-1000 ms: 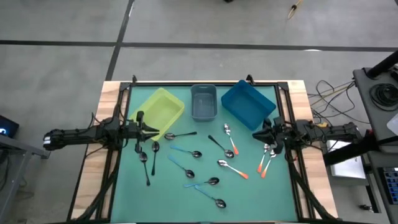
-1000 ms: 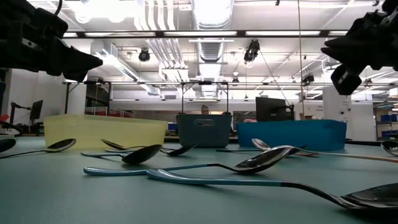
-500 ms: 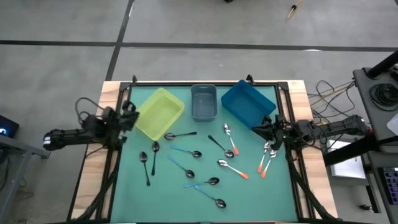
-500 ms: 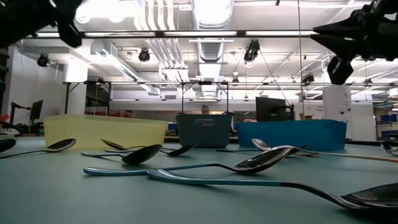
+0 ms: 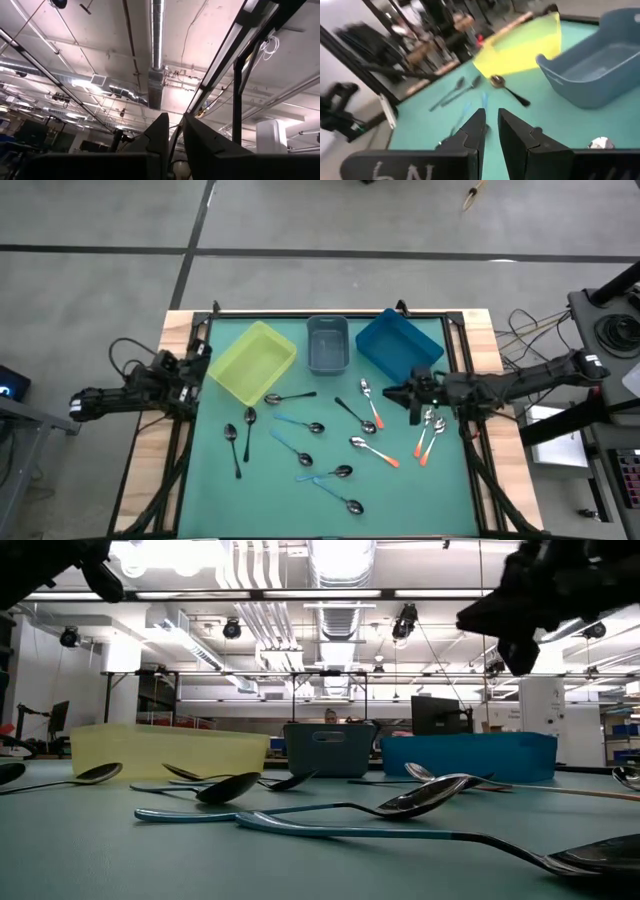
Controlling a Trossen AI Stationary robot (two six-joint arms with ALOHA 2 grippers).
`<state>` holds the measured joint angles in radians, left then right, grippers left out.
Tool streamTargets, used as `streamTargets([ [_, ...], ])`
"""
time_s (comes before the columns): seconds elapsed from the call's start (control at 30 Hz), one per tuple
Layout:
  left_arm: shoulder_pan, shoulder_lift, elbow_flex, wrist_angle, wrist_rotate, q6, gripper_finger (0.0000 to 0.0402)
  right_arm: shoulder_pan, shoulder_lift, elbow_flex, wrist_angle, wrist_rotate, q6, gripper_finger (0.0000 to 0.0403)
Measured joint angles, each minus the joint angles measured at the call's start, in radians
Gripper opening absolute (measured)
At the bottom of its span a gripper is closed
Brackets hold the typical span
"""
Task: Sort silverware by color (type)
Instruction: Put the orange spoon into the blue bin
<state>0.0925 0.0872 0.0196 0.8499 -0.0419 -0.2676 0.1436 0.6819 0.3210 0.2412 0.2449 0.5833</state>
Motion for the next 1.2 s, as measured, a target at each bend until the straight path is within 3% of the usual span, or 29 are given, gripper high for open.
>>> streamTargets([
  [0.27, 0.001, 0.003, 0.000, -0.011, -0.005, 0.010, 0.0038, -0.001, 0.139, 0.281, -0.460, 0.046, 0.088, 0.0044],
  [0.47, 0.001, 0.007, 0.000, -0.014, -0.179, 0.101, 0.0038, -0.036, 0.245, 0.429, -0.691, 0.046, 0.186, 0.0044],
  [0.53, 0.001, 0.017, 0.000, -0.033, -0.195, 0.159, 0.0038, -0.054, 0.282, 0.470, -0.744, 0.045, 0.207, 0.0044],
  [0.73, 0.001, 0.071, 0.000, -0.063, -0.195, 0.271, 0.0038, -0.113, 0.400, 0.571, -0.863, 0.024, 0.257, 0.0044],
  [1.2, 0.001, 0.119, 0.000, -0.067, -0.185, 0.269, 0.0038, -0.129, 0.707, 0.781, -0.917, -0.122, 0.284, 0.0044],
])
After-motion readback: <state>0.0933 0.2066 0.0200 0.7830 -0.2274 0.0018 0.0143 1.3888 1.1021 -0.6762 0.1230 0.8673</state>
